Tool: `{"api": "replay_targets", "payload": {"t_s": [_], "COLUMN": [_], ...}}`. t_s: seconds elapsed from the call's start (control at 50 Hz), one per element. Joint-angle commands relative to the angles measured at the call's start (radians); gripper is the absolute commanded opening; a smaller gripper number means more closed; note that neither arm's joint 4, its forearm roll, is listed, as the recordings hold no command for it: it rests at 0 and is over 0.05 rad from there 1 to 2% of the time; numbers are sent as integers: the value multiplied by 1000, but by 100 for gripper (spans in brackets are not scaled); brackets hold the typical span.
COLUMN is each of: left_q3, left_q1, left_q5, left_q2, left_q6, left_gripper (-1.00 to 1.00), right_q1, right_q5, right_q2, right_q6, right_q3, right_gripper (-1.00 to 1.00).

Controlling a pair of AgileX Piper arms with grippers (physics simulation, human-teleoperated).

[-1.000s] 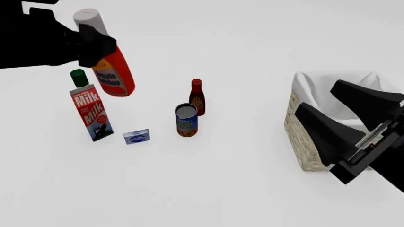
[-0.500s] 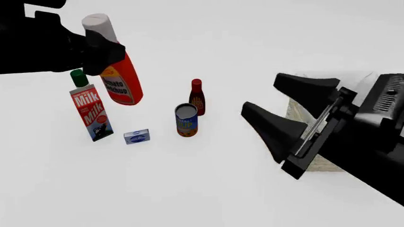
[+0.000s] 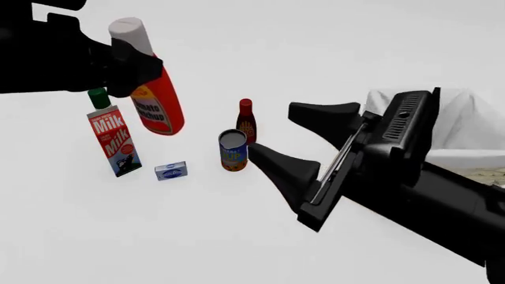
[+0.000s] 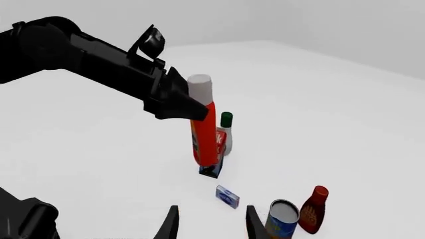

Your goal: Pick the ketchup and place it in the basket.

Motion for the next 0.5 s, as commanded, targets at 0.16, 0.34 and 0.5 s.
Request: {"api": "replay_targets", "payload": {"t_s": [0.16, 0.34, 0.5], "left_q3": [-13, -23, -18], "left_q1": [-24, -25, -26], "left_q5": [23, 45, 61], "left_q2": [-16, -32, -51], "left_q6": [21, 24, 24], "left_gripper": [-100, -100, -100], "right_q1": [61, 72, 78], "right_q5": [1, 22, 41], "right_q2": [83, 111, 142], "right_q6": [-27, -77, -111], "right_q3": [-57, -101, -144], "right_gripper": [100, 100, 100]}}
